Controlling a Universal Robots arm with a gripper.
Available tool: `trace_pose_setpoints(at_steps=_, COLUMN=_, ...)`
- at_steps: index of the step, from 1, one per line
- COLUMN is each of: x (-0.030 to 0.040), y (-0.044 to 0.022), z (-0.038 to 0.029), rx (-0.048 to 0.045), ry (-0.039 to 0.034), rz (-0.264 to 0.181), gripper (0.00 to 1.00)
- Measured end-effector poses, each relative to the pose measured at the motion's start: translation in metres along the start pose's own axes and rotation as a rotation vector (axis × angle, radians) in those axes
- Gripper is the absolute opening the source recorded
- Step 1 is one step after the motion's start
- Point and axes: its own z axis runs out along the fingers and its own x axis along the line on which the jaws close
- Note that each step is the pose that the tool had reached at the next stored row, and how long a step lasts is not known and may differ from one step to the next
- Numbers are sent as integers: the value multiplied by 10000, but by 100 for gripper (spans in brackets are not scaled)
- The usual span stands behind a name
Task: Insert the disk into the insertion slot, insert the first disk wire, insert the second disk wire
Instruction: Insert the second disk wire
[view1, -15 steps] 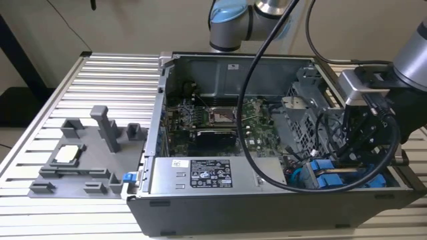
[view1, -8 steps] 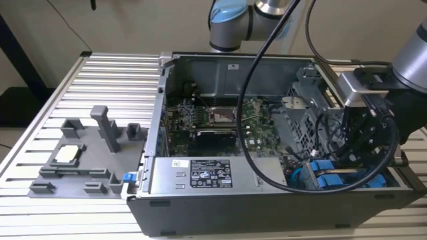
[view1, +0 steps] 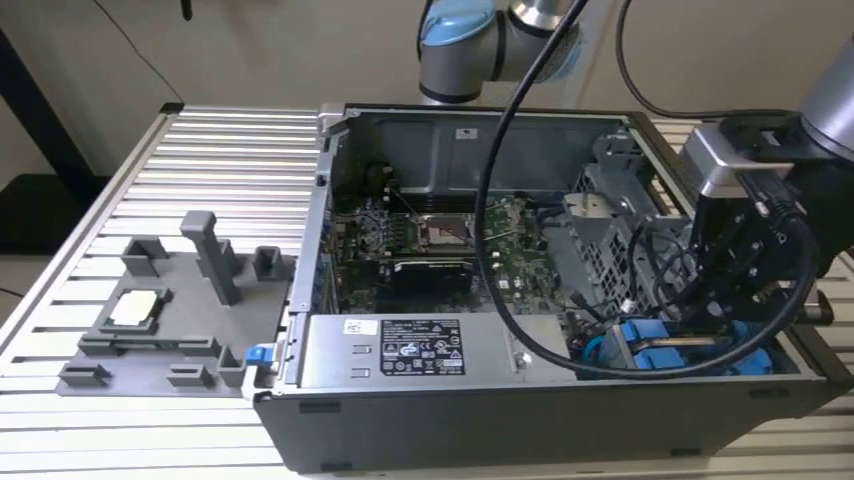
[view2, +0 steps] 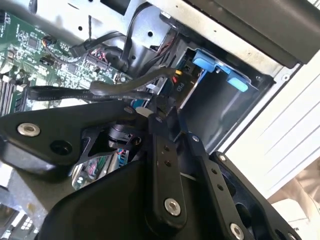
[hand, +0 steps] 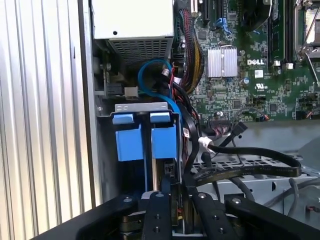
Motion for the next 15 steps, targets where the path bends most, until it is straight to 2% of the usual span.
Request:
trace_pose_setpoints(at_steps=9, x=-17, y=2, z=-389, rx=-1, ry=2, rz=0, gripper=24)
trace_pose_setpoints(at_steps=15, x=-17, y=2, z=-393, rx=-1, ry=-7, rz=0, gripper=24)
